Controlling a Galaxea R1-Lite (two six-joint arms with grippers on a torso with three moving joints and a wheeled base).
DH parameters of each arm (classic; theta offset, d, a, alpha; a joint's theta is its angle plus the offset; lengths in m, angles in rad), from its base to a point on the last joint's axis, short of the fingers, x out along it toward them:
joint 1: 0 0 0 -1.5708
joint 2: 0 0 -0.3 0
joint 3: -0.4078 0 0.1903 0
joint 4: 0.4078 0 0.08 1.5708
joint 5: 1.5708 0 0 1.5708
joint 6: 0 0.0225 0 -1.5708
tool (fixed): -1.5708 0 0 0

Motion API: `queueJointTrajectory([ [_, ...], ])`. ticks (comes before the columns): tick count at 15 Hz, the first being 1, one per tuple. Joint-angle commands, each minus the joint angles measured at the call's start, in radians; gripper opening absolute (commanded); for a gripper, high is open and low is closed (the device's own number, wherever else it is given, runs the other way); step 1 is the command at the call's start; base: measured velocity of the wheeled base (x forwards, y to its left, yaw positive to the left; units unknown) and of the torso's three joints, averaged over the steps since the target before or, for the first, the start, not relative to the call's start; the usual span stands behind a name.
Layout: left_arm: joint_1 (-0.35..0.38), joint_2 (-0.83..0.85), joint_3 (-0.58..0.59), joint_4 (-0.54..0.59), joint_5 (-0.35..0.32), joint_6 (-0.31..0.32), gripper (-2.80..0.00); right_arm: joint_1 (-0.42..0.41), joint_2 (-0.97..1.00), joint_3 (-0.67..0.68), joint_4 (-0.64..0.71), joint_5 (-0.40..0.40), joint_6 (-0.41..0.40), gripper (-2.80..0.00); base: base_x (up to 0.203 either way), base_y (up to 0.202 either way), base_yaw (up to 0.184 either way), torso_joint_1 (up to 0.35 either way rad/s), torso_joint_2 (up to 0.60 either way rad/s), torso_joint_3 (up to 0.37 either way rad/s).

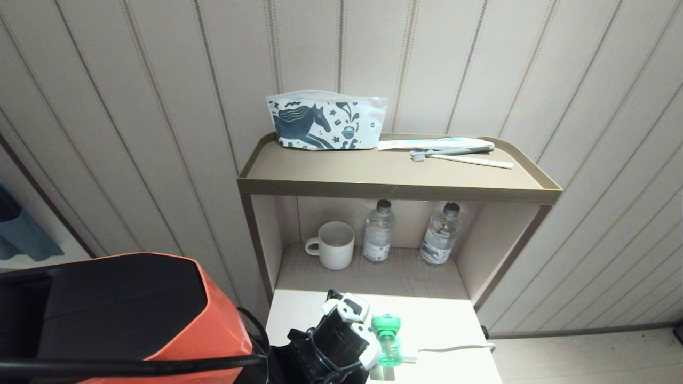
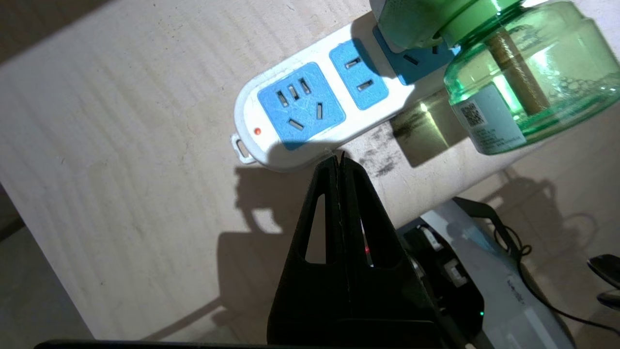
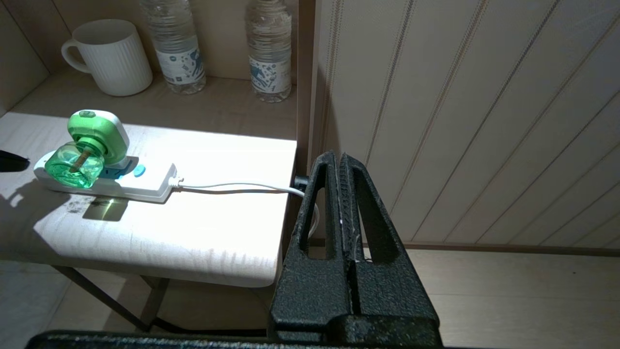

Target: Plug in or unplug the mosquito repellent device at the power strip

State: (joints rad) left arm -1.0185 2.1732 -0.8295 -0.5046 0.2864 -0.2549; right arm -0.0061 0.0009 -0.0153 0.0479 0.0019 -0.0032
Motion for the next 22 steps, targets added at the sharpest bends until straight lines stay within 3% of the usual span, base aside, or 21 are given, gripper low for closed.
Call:
queueJointTrajectory([
  [1, 0.006, 0.068, -0.036, -0.006, 0.023, 0.023, -2.80, 0.000, -0.001, 0.000, 0.000, 0.000, 0.000, -2.80, 0.000, 0.000, 0.000, 0.000, 0.00, 0.000],
  [7, 0.051, 0.088, -0.043, -0.008, 0.049, 0.028, -2.80, 0.000, -0.001, 0.000, 0.000, 0.000, 0.001, -2.80, 0.000, 0.000, 0.000, 0.000, 0.00, 0.000],
  [22, 0.049, 0.099, -0.043, -0.048, 0.050, 0.023, -2.80, 0.000, -0.001, 0.000, 0.000, 0.001, 0.000, -2.80, 0.000, 0.000, 0.000, 0.000, 0.00, 0.000],
])
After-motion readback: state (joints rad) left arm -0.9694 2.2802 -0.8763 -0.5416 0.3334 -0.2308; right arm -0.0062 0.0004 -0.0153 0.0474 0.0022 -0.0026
